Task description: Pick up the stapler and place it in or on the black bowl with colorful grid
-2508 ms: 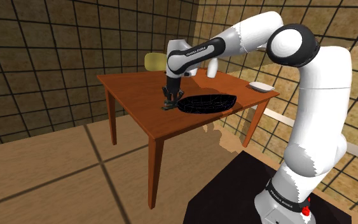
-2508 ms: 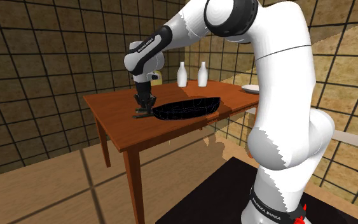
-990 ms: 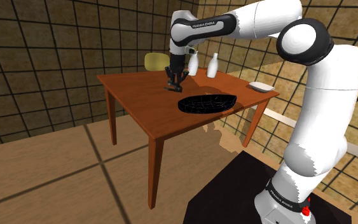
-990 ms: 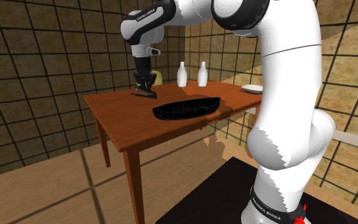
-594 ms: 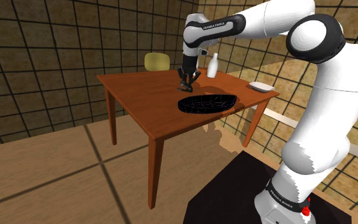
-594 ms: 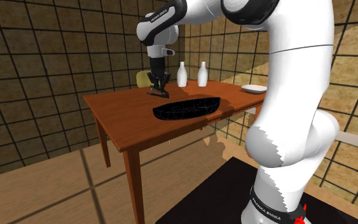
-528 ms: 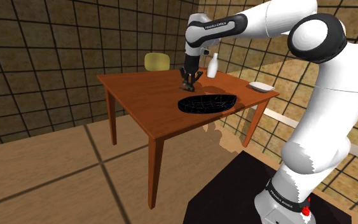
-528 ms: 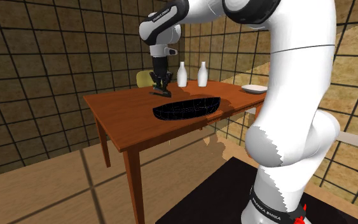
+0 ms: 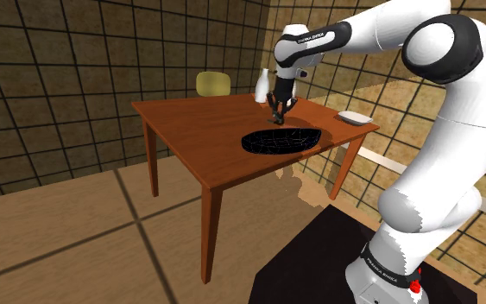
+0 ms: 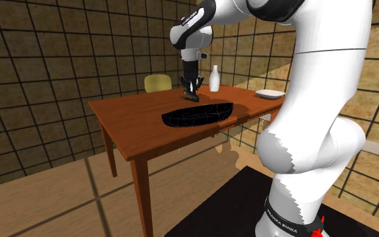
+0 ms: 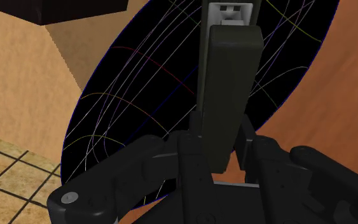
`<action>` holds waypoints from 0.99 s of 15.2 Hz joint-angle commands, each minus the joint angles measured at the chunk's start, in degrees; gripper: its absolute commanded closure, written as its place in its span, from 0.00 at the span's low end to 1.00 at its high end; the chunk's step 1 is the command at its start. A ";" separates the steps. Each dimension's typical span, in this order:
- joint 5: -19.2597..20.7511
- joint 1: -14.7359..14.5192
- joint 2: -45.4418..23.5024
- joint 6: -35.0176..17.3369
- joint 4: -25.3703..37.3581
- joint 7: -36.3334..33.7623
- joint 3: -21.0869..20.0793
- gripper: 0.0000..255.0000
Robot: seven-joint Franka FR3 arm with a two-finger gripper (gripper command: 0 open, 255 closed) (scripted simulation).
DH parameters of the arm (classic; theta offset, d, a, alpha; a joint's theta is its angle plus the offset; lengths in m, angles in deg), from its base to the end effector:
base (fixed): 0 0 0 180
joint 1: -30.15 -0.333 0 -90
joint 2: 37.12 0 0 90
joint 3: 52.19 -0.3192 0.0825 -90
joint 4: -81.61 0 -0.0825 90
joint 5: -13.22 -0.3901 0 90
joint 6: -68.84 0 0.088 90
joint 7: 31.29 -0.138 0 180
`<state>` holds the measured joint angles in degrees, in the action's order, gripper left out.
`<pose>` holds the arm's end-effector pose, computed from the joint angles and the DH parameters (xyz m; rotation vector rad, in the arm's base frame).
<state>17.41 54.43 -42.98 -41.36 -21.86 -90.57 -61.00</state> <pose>0.5758 -0.1693 0.4550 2.4840 -1.8511 0.0545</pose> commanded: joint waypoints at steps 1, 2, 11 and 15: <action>-0.23 1.41 0.52 -0.55 -0.90 2.63 1.10 1.00; -0.35 2.20 0.72 -0.78 -1.23 4.10 1.75 1.00; 0.07 2.19 -0.90 -7.34 -6.20 3.58 1.82 1.00; 0.23 2.18 -1.57 -9.28 -7.49 3.40 1.84 1.00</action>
<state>17.61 56.62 -44.36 -50.35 -29.28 -87.13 -59.16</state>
